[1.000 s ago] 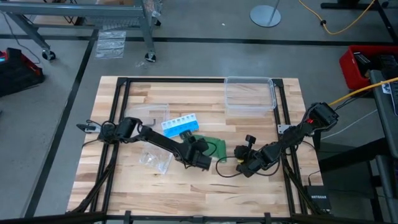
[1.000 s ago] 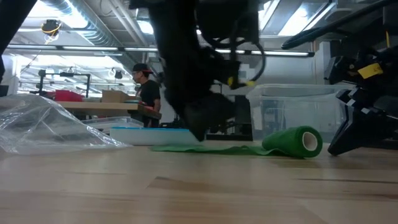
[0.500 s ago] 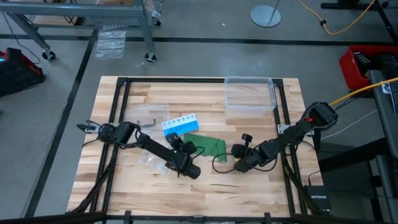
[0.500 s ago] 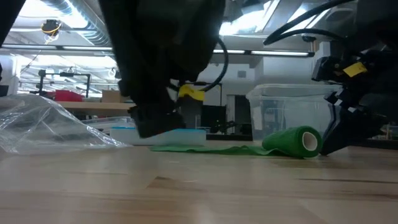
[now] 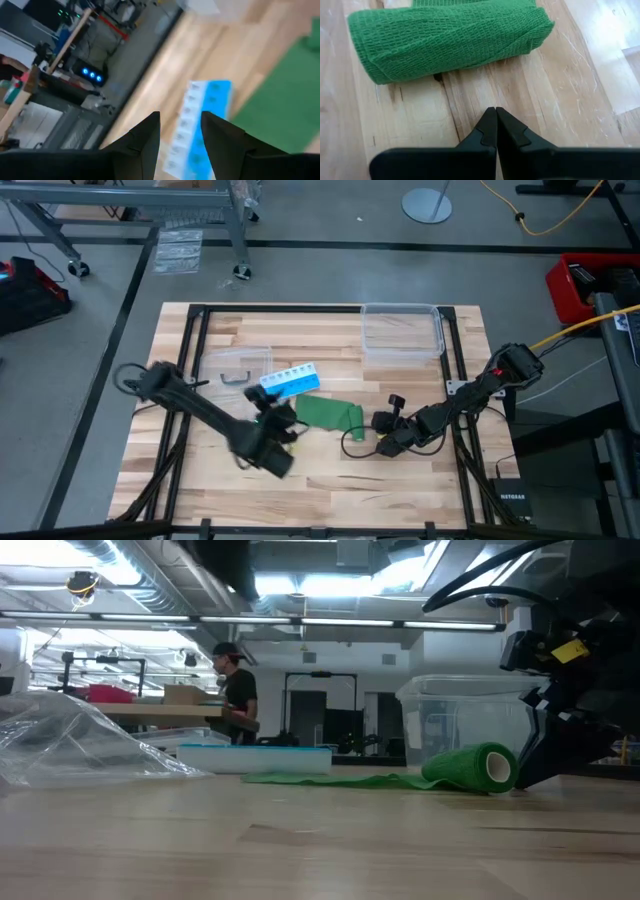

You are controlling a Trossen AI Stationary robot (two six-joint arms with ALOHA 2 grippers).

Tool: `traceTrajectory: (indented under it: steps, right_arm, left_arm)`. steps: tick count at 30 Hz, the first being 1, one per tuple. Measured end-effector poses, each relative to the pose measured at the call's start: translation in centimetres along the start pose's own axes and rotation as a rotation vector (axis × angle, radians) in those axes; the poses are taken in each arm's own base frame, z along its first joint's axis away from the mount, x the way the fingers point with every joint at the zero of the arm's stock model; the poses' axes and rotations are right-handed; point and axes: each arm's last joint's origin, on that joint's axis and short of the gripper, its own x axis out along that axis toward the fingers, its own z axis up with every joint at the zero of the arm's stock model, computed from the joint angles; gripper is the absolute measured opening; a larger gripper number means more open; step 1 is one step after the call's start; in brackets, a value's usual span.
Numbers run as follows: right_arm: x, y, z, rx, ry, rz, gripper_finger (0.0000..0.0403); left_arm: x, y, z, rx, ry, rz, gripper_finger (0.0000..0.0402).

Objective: Roll bandage
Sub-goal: Roll the green bandage

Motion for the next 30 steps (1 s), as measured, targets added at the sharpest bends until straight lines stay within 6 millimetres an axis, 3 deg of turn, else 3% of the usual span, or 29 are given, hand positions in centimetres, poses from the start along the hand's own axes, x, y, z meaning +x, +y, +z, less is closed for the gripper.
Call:
traceTrajectory:
  steps: [6, 10, 13, 16, 21, 27, 30]
  right_arm:
    - [0.0, 0.0, 0.0, -0.02, 0.001, 0.002, 0.0001]
    - [0.0, 0.0, 0.0, -0.023, 0.001, 0.004, 0.0001]
    - [0.0, 0.0, 0.0, -0.023, 0.001, 0.005, 0.0001]
    - [0.0, 0.0, 0.0, -0.022, 0.001, 0.007, 0.0001]
    - [0.0, 0.1, 0.0, -0.018, 0.0, 0.015, 0.0001]
    - [0.0, 0.1, 0.1, -0.017, 0.0, 0.029, 0.0001]
    - [-0.1, 0.3, 0.3, -0.029, 0.001, 0.035, 0.0001]
  left_arm:
    - [-1.6, 7.8, -1.6, -0.083, -0.057, -0.017, 0.0136]
    - [-1.1, 11.9, -5.0, -0.192, -0.069, -0.039, 0.0136]
    - [-0.1, 13.5, -8.2, -0.346, -0.087, -0.081, 0.0136]
    - [1.2, 13.6, -11.2, -0.517, -0.104, -0.157, 0.0136]
    - [3.2, 10.7, -14.4, -0.75, -0.14, -0.334, 0.0136]
    - [5.1, 6.6, -15.7, -0.891, -0.202, -0.552, 0.0136]
    - [6.0, 5.1, -15.5, -0.898, -0.216, -0.575, 0.0136]
